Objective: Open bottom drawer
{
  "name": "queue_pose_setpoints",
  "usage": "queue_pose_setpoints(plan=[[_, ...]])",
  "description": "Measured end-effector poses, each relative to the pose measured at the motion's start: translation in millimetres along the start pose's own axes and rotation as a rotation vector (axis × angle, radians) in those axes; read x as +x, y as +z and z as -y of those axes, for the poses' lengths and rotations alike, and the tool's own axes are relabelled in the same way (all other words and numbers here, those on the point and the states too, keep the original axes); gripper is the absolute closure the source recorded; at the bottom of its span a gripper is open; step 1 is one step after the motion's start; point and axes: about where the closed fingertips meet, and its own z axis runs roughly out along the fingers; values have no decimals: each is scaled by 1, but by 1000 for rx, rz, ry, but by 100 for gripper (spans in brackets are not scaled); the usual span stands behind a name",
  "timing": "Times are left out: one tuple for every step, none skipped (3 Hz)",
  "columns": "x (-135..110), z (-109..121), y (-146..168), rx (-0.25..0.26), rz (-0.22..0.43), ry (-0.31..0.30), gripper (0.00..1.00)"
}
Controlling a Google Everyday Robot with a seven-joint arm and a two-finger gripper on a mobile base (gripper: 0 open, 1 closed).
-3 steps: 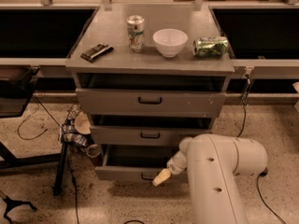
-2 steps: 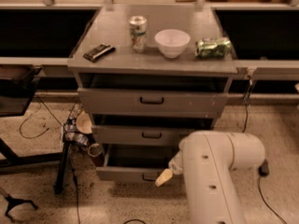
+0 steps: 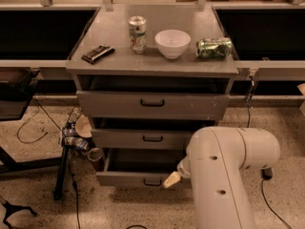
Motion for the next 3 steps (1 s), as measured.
queue_pose_setpoints(plan=[[3, 5, -2, 17, 26, 23, 0], [2, 6, 5, 5, 34, 30, 0], [-4, 4, 15, -21, 45, 21, 0]])
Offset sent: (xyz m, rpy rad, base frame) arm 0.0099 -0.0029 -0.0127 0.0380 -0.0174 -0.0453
